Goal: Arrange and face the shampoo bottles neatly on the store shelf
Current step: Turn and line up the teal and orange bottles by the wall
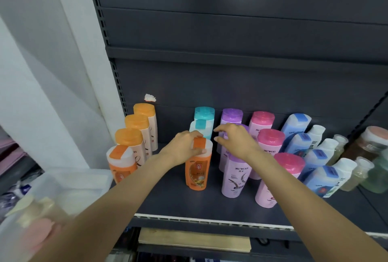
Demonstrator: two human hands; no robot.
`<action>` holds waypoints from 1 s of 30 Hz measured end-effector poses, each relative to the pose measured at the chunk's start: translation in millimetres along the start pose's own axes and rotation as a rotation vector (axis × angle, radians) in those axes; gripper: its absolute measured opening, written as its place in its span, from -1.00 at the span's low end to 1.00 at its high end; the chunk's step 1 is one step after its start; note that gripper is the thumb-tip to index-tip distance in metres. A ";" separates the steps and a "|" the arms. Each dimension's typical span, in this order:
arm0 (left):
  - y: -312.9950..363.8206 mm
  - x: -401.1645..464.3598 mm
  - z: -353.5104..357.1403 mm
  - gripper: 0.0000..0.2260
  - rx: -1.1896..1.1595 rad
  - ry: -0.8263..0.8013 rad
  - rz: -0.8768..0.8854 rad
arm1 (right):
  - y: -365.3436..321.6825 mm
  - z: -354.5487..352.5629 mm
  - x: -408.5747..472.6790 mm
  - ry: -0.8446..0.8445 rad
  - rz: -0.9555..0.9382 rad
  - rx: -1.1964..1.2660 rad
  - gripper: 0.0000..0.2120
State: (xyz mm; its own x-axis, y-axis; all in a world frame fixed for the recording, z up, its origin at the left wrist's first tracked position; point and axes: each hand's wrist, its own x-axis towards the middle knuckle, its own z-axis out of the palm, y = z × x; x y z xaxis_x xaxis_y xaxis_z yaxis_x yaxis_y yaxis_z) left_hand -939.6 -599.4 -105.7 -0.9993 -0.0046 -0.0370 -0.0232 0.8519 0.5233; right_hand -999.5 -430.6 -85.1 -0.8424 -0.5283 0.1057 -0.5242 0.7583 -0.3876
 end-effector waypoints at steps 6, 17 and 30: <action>-15.9 5.7 -9.8 -0.55 -0.115 -0.043 0.012 | -7.3 14.2 36.3 -0.013 0.045 0.006 -0.54; -27.4 15.2 -11.0 -0.62 -0.284 -0.063 0.017 | -5.1 37.0 70.8 -0.110 0.128 0.034 -0.45; -23.0 16.0 -23.6 -0.57 -0.370 -0.015 -0.001 | -9.5 -0.7 52.9 0.263 0.128 0.479 -0.68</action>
State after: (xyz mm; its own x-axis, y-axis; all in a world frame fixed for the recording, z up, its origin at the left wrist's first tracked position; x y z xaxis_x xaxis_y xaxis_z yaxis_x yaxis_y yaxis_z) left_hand -955.7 -631.5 -98.2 -0.9988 0.0050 -0.0490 -0.0360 0.6047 0.7957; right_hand -1039.1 -465.6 -75.1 -0.9305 -0.2841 0.2313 -0.3521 0.5195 -0.7786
